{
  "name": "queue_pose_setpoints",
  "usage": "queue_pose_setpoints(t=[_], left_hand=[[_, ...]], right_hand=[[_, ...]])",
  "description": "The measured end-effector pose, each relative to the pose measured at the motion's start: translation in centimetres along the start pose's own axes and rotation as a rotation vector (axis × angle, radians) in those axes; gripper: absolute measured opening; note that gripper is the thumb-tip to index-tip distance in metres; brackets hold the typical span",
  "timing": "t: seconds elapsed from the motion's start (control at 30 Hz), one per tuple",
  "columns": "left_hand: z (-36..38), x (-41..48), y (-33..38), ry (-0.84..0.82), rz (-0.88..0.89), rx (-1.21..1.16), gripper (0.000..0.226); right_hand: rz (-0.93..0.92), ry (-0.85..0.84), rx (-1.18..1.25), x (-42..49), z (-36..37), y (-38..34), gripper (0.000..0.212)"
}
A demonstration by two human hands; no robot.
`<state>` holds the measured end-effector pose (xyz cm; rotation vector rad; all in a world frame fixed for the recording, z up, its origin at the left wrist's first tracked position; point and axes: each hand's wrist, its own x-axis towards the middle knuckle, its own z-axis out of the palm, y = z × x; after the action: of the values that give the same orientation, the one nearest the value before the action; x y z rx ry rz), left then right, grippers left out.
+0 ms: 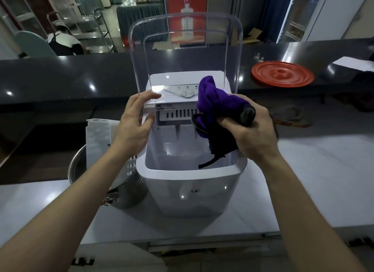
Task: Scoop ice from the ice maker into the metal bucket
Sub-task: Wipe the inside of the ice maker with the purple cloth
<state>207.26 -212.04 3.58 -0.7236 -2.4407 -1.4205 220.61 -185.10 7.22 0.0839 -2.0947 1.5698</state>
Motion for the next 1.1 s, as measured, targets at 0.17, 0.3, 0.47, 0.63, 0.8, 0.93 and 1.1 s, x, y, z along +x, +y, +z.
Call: queue_pose_setpoints(t=[0.17,0.3,0.47,0.63,0.8,0.93,1.1], left_hand=[[0.1,-0.1,0.1,0.003,-0.011,-0.003,0.059],[-0.1,0.0,0.0,-0.001,0.016,-0.129,0.070],[-0.1,-0.4,0.8,0.014,0.033,0.026,0.058],[-0.1,-0.2,0.6,-0.005,0.019,0.043,0.057],[-0.2,-0.3,0.9,-0.007,0.012,0.033,0.055],[0.0,-0.3,1.0,0.001,-0.009,0.024,0.052],[0.0,-0.2,0.9,0.003,-0.009,0.022,0.051]], right_hand=[[-0.096,-0.034,-0.016,1.0,0.8,-1.6,0.041],[-0.192,-0.482,-0.264,2.7,5.4,-2.9,0.044],[-0.035,-0.885,-0.722,3.9,9.5,-0.8,0.042],[-0.044,-1.016,-1.082,2.5,9.9,-1.0,0.022],[0.149,-0.964,-1.114,3.2,6.1,-4.6,0.021],[0.226,-0.711,-0.856,4.6,2.2,-8.6,0.011],[0.181,-0.432,-0.566,5.7,0.5,-7.6,0.014]])
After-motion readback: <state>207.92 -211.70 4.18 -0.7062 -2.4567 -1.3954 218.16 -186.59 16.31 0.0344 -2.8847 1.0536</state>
